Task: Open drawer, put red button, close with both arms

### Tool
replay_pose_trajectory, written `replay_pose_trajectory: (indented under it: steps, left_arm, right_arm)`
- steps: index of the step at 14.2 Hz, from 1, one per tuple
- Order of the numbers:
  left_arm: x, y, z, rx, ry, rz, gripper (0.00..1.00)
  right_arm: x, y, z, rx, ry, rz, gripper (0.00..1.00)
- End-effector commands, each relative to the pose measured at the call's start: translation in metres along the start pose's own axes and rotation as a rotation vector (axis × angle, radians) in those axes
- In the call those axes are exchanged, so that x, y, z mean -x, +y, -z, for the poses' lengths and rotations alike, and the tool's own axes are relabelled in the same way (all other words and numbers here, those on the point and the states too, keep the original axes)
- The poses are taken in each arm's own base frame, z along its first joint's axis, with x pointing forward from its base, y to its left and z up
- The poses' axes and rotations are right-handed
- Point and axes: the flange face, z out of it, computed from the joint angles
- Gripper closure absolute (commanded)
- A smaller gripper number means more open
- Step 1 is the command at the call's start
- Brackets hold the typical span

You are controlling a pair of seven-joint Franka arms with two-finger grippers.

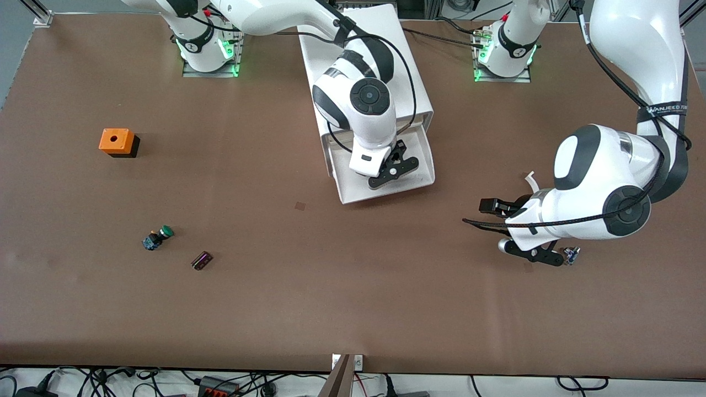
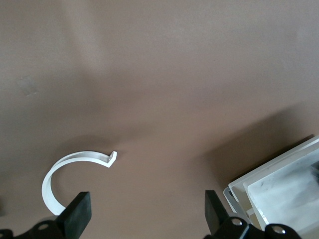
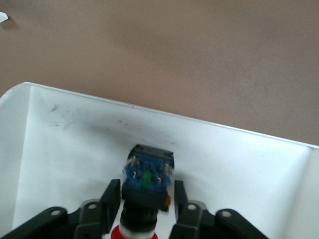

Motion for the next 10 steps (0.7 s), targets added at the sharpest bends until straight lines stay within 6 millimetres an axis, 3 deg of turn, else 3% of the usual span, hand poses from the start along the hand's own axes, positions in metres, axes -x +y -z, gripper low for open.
replay_pose_trajectory:
  steps: [1,3,5,7,10]
  left_arm:
    - [-0.003,0.002,0.004,-0.041,0.004,0.004,0.00]
    - [-0.003,0.002,0.004,-0.041,0.004,0.004,0.00]
    - [-0.003,0.002,0.004,-0.041,0.006,0.004,0.00]
    - [-0.006,0.002,0.005,-0.039,0.035,0.042,0.00]
    - [-0.012,0.019,-0.001,-0.009,0.089,0.233,0.00]
  right_arm:
    - [-0.009,0.000,0.022,-0.020,0.025,-0.054,0.00]
    - [-0.014,0.012,0.045,-0.023,0.042,-0.134,0.00]
    - [-0.025,0.062,0.080,0.015,0.048,-0.202,0.00]
    - [-0.033,0.124,0.123,0.067,0.063,-0.273,0.00]
    - [-0.029,0.214,0.161,0.122,0.004,-0.291,0.00]
